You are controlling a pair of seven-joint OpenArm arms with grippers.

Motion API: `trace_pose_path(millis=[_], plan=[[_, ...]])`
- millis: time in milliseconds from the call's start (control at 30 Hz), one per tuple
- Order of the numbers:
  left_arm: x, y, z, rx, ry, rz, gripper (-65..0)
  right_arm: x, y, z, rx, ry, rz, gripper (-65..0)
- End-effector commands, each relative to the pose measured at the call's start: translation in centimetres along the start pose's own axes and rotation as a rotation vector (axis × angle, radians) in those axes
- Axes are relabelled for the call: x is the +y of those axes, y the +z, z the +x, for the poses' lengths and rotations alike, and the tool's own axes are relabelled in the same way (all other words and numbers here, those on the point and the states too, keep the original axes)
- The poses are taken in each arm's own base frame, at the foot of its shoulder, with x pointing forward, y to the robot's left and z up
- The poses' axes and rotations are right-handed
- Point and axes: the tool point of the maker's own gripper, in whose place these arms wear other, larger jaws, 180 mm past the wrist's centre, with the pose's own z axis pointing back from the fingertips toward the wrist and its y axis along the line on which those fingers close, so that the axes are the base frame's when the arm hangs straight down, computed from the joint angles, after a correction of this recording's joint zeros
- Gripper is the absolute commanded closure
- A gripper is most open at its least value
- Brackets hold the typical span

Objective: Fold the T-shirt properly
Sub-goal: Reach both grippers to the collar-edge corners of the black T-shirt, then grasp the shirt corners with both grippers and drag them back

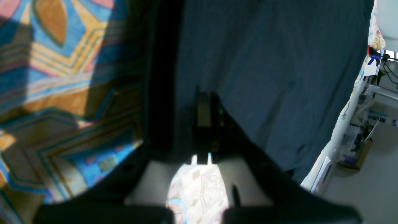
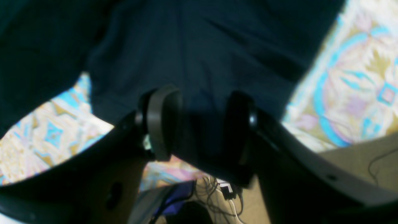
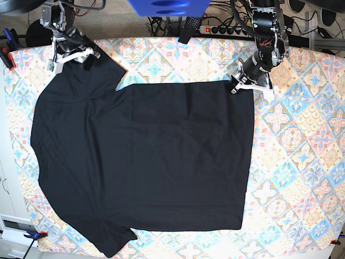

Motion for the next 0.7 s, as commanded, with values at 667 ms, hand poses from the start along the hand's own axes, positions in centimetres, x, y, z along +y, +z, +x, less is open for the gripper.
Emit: trace_pose_path(millis=[667], plan=[[0.1,0.3,0.4,-0.006,-0.013,0.007,-0.2,-4.3,0.1,-1.2,0.023,-0.009,-0.033,-31.0]])
